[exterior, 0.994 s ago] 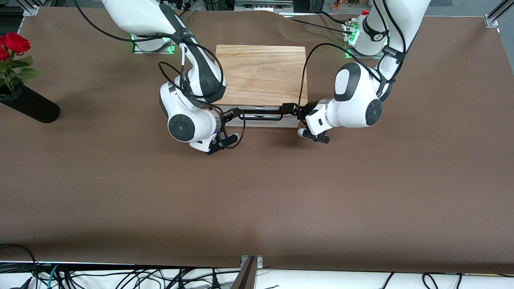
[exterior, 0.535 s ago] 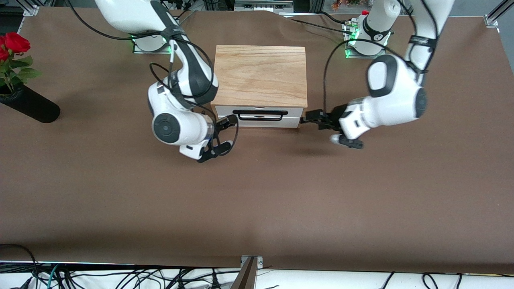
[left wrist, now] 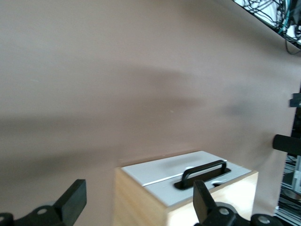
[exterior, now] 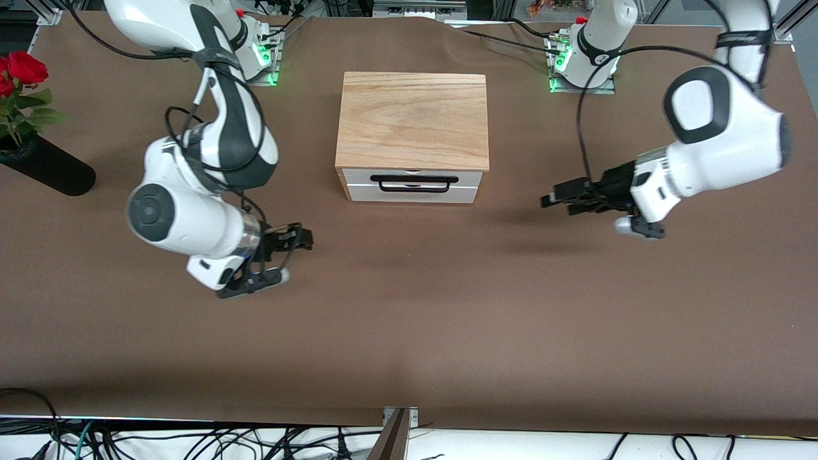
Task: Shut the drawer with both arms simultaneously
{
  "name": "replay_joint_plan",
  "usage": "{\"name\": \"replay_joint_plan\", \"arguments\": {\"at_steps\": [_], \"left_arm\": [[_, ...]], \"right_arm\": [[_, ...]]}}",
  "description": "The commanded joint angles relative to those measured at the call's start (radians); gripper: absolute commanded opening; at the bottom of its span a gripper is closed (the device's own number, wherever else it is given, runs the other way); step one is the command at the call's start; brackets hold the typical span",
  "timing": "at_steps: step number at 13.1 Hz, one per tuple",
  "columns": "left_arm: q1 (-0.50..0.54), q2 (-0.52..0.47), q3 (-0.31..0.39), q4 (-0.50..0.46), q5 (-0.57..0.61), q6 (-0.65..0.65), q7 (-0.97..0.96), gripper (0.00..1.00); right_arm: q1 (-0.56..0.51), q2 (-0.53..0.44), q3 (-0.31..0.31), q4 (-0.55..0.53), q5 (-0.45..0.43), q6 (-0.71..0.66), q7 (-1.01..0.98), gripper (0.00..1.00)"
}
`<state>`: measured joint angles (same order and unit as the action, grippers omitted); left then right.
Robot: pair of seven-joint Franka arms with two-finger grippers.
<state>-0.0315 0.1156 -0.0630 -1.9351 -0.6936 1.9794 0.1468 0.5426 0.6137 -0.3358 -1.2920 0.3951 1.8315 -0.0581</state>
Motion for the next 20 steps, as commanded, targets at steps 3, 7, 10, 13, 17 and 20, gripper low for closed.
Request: {"name": "replay_joint_plan", "arguments": {"at_steps": [3,7,10,13,17,20], "left_arm": [[0.002,-0.046,0.055,0.14,0.28,-0.143,0.007,1.0],[-0.008,-0.045,0.069,0.267,0.556,-0.276,-0.001,1.0],[-0.016,-0.034,0.158,0.31,0.594,-0.286,0.014,1.0],[-0.016,-0.022,0.213,0.338,0.572,-0.33,0.014,1.0],[-0.03,-0.008,0.149,0.395,0.63,-0.384,-0.016,1.0],[-0.041,-0.04,0.065,0.394,0.732,-0.402,-0.223,1.0]], "right_arm": [[0.007,-0.026,-0.15,0.023,-0.01,-0.061,-0.005,1.0],[-0.009,-0.116,-0.218,0.069,-0.048,-0.063,0.003,1.0],[-0.146,-0.219,-0.108,0.06,-0.194,-0.063,0.003,1.0],[-0.306,-0.31,0.099,0.01,-0.329,-0.063,0.004,1.0],[-0.427,-0.468,0.241,-0.188,-0.426,-0.136,0.01,1.0],[-0.489,-0.505,0.241,-0.259,-0.418,-0.237,0.011,1.0]]}}
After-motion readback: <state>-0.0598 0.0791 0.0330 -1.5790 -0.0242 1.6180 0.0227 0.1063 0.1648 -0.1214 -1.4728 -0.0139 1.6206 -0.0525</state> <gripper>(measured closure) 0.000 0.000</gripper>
